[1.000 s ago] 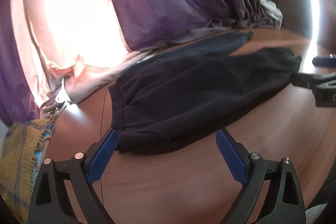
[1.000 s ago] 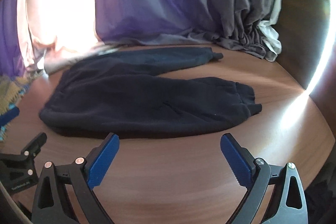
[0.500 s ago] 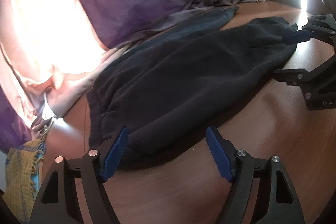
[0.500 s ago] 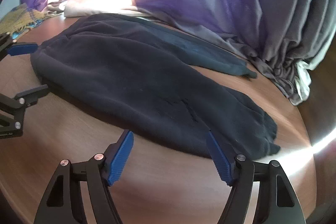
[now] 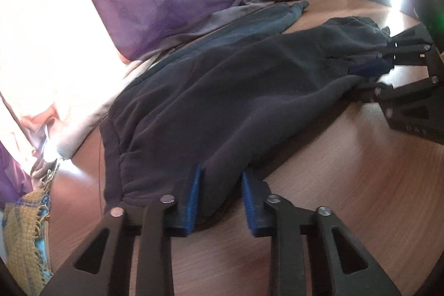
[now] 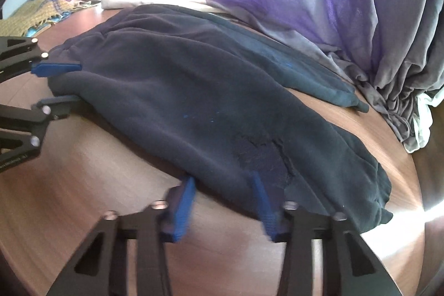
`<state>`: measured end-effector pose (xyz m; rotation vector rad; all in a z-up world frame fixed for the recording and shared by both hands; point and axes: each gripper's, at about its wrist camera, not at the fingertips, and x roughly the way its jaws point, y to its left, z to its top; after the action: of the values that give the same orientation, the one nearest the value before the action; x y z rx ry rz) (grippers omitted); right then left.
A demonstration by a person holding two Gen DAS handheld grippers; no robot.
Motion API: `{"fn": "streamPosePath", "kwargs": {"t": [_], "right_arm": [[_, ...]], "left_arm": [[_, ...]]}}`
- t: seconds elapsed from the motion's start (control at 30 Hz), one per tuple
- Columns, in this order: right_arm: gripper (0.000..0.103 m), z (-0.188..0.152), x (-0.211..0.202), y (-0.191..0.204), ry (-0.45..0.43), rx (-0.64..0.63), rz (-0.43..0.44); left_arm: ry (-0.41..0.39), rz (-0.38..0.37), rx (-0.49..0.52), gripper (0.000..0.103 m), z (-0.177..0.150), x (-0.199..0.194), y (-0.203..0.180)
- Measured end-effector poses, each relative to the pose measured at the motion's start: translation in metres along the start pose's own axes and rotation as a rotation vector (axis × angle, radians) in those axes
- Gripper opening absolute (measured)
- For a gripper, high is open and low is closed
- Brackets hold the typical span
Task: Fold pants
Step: 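Close the left tool on the waistband while the right tool grips the leg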
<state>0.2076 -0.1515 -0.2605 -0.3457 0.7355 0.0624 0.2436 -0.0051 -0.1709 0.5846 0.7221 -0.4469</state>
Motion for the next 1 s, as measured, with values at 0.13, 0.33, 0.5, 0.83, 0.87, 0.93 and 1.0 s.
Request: {"fn": "streamPosePath", "kwargs": {"t": [0.13,0.33,0.5,0.83,0.87,0.93,1.0], "right_arm": [[0.012,0.004,-0.008,-0.007,-0.004,0.007,0.02],[0.011,0.005,-0.054,-0.007,-0.011,0.004,0.075],[0.011,-0.01,-0.05,-0.004,0.082,0.024,0.123],[0.011,-0.016,-0.05,-0.007,0.109,0.05,0.157],[0.011,-0.017,-0.048,-0.007,0.106,0.047,0.153],[0.011,-0.018,-0.046,-0.007,0.105,0.046,0.152],[0.011,-0.018,-0.05,-0.006,0.085,0.043,0.146]], "left_arm": [[0.002,-0.013,-0.007,0.023,0.004,-0.017,0.005],[0.047,-0.069,-0.049,0.023,-0.003,-0.037,0.008],[0.104,-0.075,-0.04,0.023,-0.01,-0.034,-0.002],[0.111,-0.099,-0.078,0.026,-0.016,-0.036,0.001],[0.106,-0.099,-0.068,0.026,-0.017,-0.035,0.001],[0.094,-0.097,-0.042,0.028,-0.018,-0.036,-0.001],[0.084,-0.091,-0.02,0.034,-0.02,-0.035,-0.003]]}}
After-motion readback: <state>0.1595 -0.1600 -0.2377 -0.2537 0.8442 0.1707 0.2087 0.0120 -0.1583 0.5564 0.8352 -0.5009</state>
